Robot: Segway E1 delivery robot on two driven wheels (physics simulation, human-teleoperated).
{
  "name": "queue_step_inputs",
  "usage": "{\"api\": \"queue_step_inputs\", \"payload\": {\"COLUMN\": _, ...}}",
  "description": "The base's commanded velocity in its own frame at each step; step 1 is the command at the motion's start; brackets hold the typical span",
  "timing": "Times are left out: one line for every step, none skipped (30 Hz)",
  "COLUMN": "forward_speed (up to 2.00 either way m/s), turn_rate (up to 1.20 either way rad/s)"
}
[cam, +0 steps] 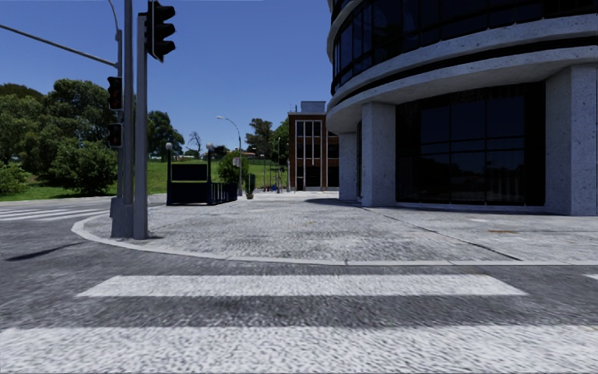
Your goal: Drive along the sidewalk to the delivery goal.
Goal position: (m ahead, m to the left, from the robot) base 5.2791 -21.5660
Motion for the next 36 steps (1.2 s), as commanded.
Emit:
{"api": "queue_step_inputs", "payload": {"forward_speed": 1.86, "turn_rate": 0.00}}
{"api": "queue_step_inputs", "payload": {"forward_speed": 1.86, "turn_rate": 0.00}}
{"api": "queue_step_inputs", "payload": {"forward_speed": 1.86, "turn_rate": 0.00}}
{"api": "queue_step_inputs", "payload": {"forward_speed": 1.86, "turn_rate": 0.00}}
{"api": "queue_step_inputs", "payload": {"forward_speed": 1.89, "turn_rate": 0.00}}
{"api": "queue_step_inputs", "payload": {"forward_speed": 2.00, "turn_rate": 0.00}}
{"api": "queue_step_inputs", "payload": {"forward_speed": 2.00, "turn_rate": 0.00}}
{"api": "queue_step_inputs", "payload": {"forward_speed": 2.00, "turn_rate": 0.00}}
{"api": "queue_step_inputs", "payload": {"forward_speed": 2.00, "turn_rate": 0.00}}
{"api": "queue_step_inputs", "payload": {"forward_speed": 2.00, "turn_rate": 0.00}}
{"api": "queue_step_inputs", "payload": {"forward_speed": 2.00, "turn_rate": 0.00}}
{"api": "queue_step_inputs", "payload": {"forward_speed": 2.00, "turn_rate": 0.00}}
{"api": "queue_step_inputs", "payload": {"forward_speed": 2.00, "turn_rate": 0.00}}
{"api": "queue_step_inputs", "payload": {"forward_speed": 2.00, "turn_rate": 0.00}}
{"api": "queue_step_inputs", "payload": {"forward_speed": 2.00, "turn_rate": 0.00}}
{"api": "queue_step_inputs", "payload": {"forward_speed": 2.00, "turn_rate": 0.00}}
{"api": "queue_step_inputs", "payload": {"forward_speed": 2.00, "turn_rate": 0.00}}
{"api": "queue_step_inputs", "payload": {"forward_speed": 2.00, "turn_rate": 0.00}}
{"api": "queue_step_inputs", "payload": {"forward_speed": 2.00, "turn_rate": 0.00}}
{"api": "queue_step_inputs", "payload": {"forward_speed": 2.00, "turn_rate": 0.00}}
{"api": "queue_step_inputs", "payload": {"forward_speed": 2.00, "turn_rate": 0.00}}
{"api": "queue_step_inputs", "payload": {"forward_speed": 2.00, "turn_rate": 0.00}}
{"api": "queue_step_inputs", "payload": {"forward_speed": 2.00, "turn_rate": 0.00}}
{"api": "queue_step_inputs", "payload": {"forward_speed": 2.00, "turn_rate": 0.00}}
{"api": "queue_step_inputs", "payload": {"forward_speed": 2.00, "turn_rate": 0.00}}
{"api": "queue_step_inputs", "payload": {"forward_speed": 2.00, "turn_rate": 0.00}}
{"api": "queue_step_inputs", "payload": {"forward_speed": 2.00, "turn_rate": 0.00}}
{"api": "queue_step_inputs", "payload": {"forward_speed": 2.00, "turn_rate": 0.00}}
{"api": "queue_step_inputs", "payload": {"forward_speed": 2.00, "turn_rate": 0.00}}
{"api": "queue_step_inputs", "payload": {"forward_speed": 2.00, "turn_rate": 0.00}}
{"api": "queue_step_inputs", "payload": {"forward_speed": 1.99, "turn_rate": 0.00}}
{"api": "queue_step_inputs", "payload": {"forward_speed": 1.91, "turn_rate": 0.00}}
{"api": "queue_step_inputs", "payload": {"forward_speed": 1.84, "turn_rate": 0.00}}
{"api": "queue_step_inputs", "payload": {"forward_speed": 1.71, "turn_rate": 0.00}}
{"api": "queue_step_inputs", "payload": {"forward_speed": 1.66, "turn_rate": 0.00}}
{"api": "queue_step_inputs", "payload": {"forward_speed": 1.62, "turn_rate": 0.00}}
